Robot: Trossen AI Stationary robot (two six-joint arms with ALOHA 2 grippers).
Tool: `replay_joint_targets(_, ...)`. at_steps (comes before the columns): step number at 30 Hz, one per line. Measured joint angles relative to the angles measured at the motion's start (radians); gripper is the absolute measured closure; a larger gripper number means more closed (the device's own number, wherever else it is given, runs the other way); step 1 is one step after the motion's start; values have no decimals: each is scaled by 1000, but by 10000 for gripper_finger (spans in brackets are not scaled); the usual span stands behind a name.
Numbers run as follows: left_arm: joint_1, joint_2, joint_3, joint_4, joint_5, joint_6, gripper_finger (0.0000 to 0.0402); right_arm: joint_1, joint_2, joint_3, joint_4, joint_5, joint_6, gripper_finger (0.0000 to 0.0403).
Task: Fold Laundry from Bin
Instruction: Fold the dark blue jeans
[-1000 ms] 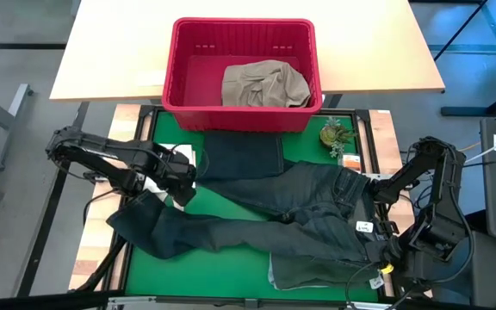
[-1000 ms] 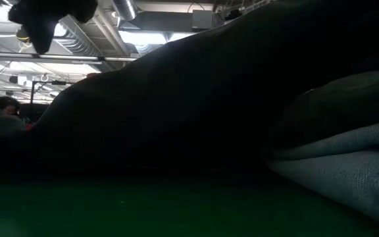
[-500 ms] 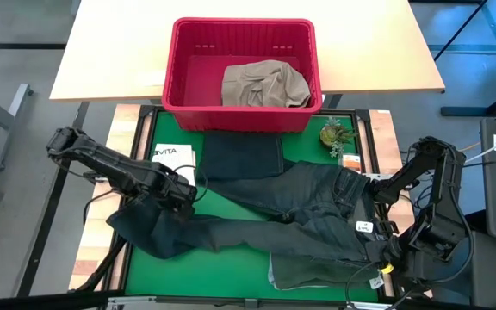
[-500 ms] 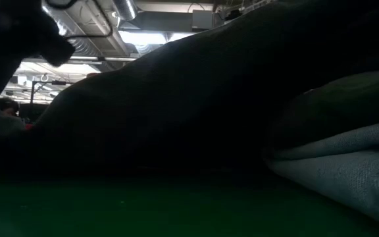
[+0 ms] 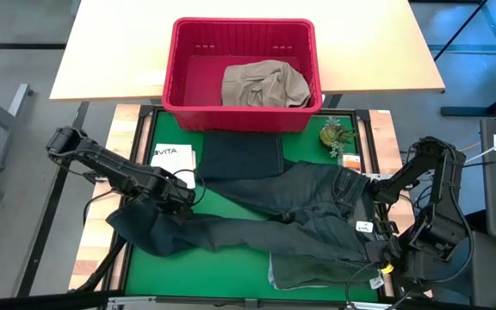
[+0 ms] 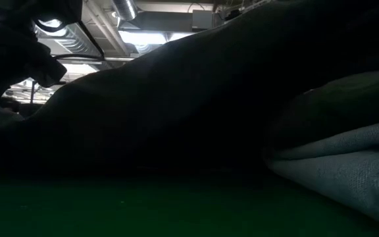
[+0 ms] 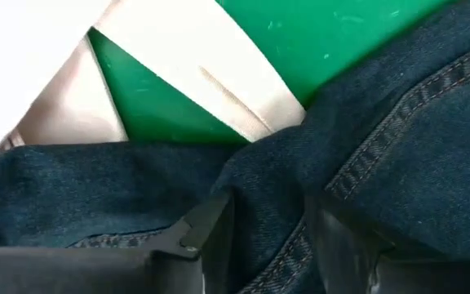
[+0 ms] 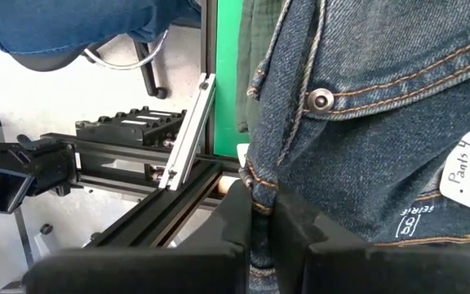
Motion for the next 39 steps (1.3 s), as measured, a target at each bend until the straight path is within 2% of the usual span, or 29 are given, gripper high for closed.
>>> replay_joint_targets(5,0,0,0,6,-17,2,247,0,0,0,0,23,0,377)
replay_joint_targets(7,0,0,0,7,-10,2,258,0,0,0,0,24,0,377)
replay_joint_targets(9,0,0,0,11,-5,-6,286,0,0,0,0,25,0,377)
replay_joint_targets(13,8,0,0,42,2,-15,378,0,0,0,0,27,0,377)
replay_joint_targets(14,14,0,4,42,5,-21,388,0,0,0,0,25,0,377)
replay_joint_targets(19,64,0,97,14,-54,40,396,0,0,0,7,-55,-1,377)
replay_joint_targets(23,130,0,212,-104,-211,109,398,0,0,0,59,-114,-48,377)
replay_joint_targets(27,201,-1,285,-244,-333,158,398,0,0,0,90,-130,-50,377)
replay_joint_targets(33,284,-1,264,-299,-398,237,382,0,0,0,95,-129,-51,377)
replay_joint_targets(39,343,-1,252,-307,-493,330,331,0,0,0,94,-124,-69,377)
